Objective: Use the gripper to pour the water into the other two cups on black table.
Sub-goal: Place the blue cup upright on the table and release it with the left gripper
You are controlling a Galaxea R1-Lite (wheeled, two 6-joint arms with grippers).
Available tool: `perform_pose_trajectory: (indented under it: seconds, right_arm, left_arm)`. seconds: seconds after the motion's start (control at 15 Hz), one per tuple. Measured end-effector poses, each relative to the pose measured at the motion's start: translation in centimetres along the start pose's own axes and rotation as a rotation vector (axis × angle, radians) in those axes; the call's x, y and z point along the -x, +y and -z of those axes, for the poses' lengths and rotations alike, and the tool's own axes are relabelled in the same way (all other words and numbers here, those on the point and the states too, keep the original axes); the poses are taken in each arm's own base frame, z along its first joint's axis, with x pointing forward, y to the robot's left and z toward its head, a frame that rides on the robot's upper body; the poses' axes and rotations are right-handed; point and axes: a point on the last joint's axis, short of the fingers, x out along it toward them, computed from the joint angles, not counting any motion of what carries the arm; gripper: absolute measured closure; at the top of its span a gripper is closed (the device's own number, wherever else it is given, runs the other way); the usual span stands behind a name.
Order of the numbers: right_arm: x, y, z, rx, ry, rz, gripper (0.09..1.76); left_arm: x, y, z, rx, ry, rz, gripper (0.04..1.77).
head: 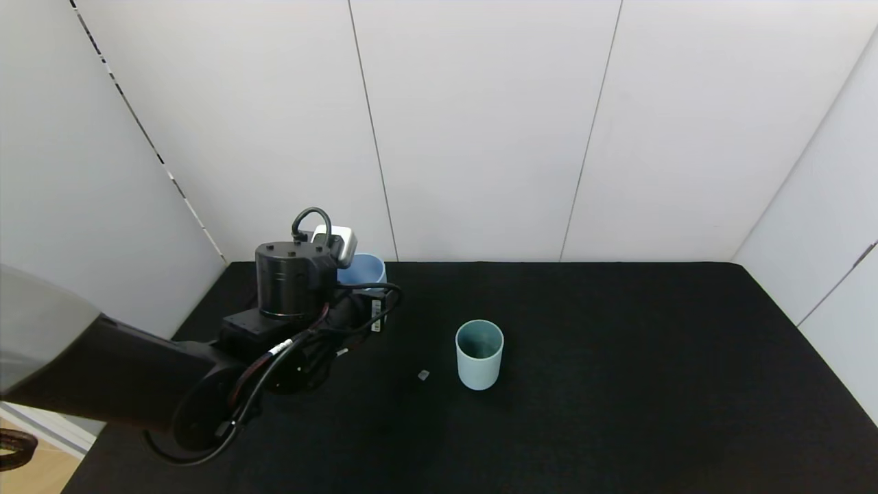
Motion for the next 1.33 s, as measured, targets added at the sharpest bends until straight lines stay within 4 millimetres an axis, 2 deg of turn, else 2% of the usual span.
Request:
perform_pose_trajectory:
  seconds: [0.47, 0.73, 1.33]
  right_arm:
    - [0.0, 0.0, 0.0, 0.000, 0.000, 0.000, 0.14]
    - [0.0, 0.0, 0.0, 0.000, 0.000, 0.000, 0.14]
    - [0.0, 0.0, 0.0, 0.000, 0.000, 0.000, 0.14]
  left_arm:
    - [-2.4, -0.6, 3.2, 0.030, 0.095, -0.007, 0.60]
    - [-3.9, -0.6, 4.2, 0.060, 0.121, -0.004, 0.60]
    - [-4.5, -0.6, 5.5, 0.055, 0.162, 0.002, 0.60]
